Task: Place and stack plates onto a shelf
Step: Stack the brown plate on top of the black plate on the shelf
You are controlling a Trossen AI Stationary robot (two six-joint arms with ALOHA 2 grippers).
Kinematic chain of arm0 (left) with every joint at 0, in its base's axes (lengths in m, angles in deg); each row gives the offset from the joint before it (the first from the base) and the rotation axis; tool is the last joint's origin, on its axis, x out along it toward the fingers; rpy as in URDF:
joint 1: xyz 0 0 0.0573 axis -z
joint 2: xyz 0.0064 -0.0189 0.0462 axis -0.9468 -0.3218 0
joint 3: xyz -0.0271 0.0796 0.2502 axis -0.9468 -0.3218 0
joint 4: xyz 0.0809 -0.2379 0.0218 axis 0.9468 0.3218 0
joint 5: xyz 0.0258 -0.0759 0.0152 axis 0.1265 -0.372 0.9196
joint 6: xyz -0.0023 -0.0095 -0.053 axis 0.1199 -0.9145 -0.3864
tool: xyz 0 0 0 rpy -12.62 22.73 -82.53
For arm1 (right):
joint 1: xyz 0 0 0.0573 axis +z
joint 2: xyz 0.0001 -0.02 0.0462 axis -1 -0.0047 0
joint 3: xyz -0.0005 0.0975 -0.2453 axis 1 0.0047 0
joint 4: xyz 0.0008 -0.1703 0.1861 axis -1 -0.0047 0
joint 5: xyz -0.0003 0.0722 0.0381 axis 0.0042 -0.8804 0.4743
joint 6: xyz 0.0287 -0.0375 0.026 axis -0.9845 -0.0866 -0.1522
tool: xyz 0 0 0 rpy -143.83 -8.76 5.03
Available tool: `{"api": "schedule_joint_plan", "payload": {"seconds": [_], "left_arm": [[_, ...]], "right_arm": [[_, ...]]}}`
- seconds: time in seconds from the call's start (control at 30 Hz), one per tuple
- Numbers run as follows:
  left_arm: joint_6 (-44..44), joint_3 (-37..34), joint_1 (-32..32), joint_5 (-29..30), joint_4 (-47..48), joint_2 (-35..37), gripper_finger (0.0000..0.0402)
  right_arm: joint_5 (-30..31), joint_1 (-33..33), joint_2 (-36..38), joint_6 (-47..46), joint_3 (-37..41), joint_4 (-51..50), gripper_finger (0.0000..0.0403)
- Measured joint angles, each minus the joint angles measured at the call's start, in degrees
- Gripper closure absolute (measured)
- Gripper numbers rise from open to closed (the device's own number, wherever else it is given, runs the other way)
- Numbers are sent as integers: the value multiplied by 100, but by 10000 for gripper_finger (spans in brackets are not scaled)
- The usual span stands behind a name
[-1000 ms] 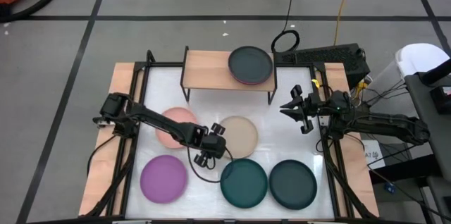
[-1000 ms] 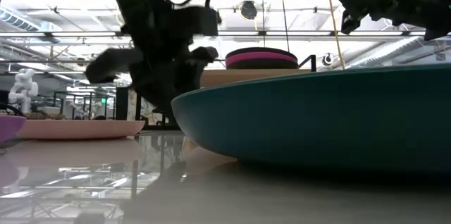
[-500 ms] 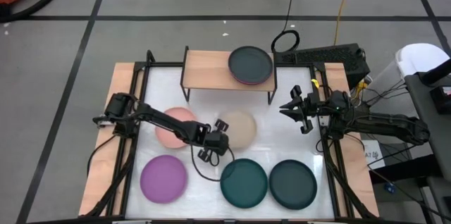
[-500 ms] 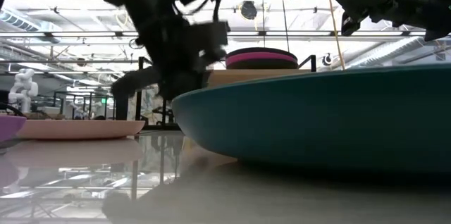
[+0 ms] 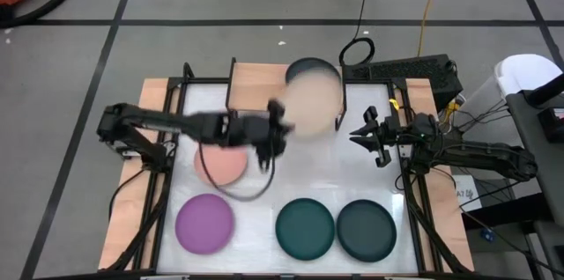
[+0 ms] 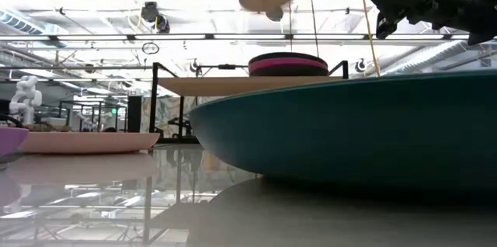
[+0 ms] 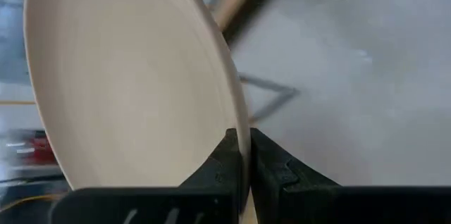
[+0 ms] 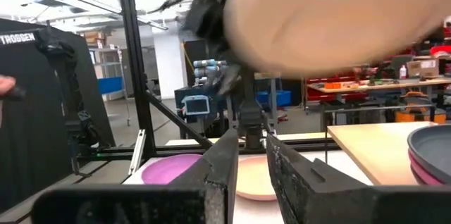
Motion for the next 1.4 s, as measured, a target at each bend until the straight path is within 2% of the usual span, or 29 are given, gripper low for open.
{"api": "schedule_joint_plan", "payload": {"seconds": [0.07, 0.2, 0.27, 0.37, 0.73, 0.93, 1.4], "left_arm": [[283, 439, -471, -239, 175, -77, 389], [296, 1225, -1325, -1381, 661, -481, 389], [292, 1538, -1585, -1623, 859, -708, 389], [301, 1784, -1781, -1688, 1117, -1024, 389], [6, 1815, -1807, -1856, 1289, -1589, 387], [-235, 1819, -1812, -1864, 1262, -1628, 348], [-254, 1818, -1876, -1837, 1106, -1632, 339]], "right_arm": [[80, 1, 0, -3, 0, 21, 344], [131, 0, 2, -135, 0, 48, 344], [129, 0, 4, -156, 0, 63, 344], [130, 0, 4, -158, 0, 42, 344], [129, 0, 0, -90, 0, -15, 344], [129, 0, 0, -105, 0, -15, 344], [129, 0, 0, -149, 0, -17, 344]]}}
